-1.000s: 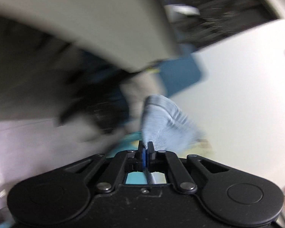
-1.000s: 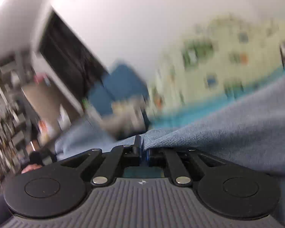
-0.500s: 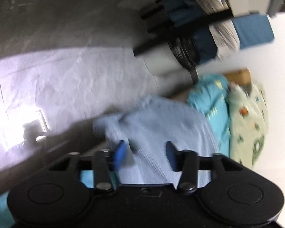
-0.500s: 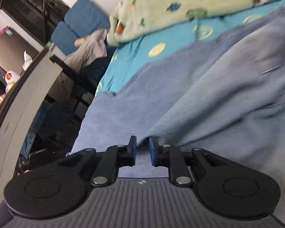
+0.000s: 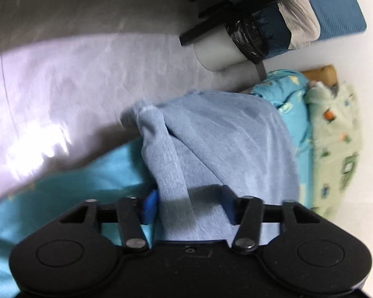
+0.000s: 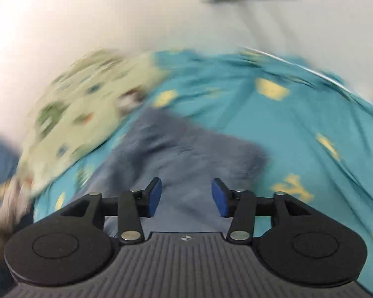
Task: Fold clothes
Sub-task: 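Grasp the elastic waistband with the right gripper and lift it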
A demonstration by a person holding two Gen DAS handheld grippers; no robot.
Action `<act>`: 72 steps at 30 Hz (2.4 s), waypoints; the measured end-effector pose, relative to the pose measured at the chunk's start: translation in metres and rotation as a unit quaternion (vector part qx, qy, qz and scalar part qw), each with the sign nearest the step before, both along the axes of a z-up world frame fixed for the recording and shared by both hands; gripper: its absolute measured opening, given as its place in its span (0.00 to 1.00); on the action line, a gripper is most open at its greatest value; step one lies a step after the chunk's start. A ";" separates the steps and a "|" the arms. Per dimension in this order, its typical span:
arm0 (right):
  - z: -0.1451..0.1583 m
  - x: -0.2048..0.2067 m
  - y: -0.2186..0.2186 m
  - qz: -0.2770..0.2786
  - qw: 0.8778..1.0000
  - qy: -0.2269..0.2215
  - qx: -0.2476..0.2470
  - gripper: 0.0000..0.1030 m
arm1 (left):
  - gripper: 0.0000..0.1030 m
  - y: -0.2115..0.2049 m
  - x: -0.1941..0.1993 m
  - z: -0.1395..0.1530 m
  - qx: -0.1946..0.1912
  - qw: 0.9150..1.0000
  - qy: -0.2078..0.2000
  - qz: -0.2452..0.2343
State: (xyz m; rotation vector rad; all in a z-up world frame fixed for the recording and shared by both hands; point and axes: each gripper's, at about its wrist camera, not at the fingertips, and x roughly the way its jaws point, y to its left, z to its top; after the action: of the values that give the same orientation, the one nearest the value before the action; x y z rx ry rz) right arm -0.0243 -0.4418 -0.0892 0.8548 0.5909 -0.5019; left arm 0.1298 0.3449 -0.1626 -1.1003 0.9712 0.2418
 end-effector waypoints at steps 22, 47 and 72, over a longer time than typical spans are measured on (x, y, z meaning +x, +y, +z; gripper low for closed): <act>-0.065 0.025 -0.049 -0.104 0.990 0.036 0.083 0.20 | 0.04 0.040 -0.158 0.028 -0.072 0.979 -0.063 0.179; -0.065 -0.008 -0.069 -0.170 0.974 0.002 0.153 0.16 | 0.04 0.066 -0.195 -0.028 -0.126 0.972 -0.024 0.199; 0.059 0.207 -0.030 -0.034 0.998 -0.053 0.019 0.16 | 0.03 0.090 0.039 0.082 -0.079 0.977 -0.019 0.197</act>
State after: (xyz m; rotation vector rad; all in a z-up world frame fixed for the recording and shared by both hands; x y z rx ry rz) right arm 0.1823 -0.4713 -0.0300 0.9339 0.4753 -0.5056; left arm 0.1687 0.4353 -0.0809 -1.4365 0.7404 0.4705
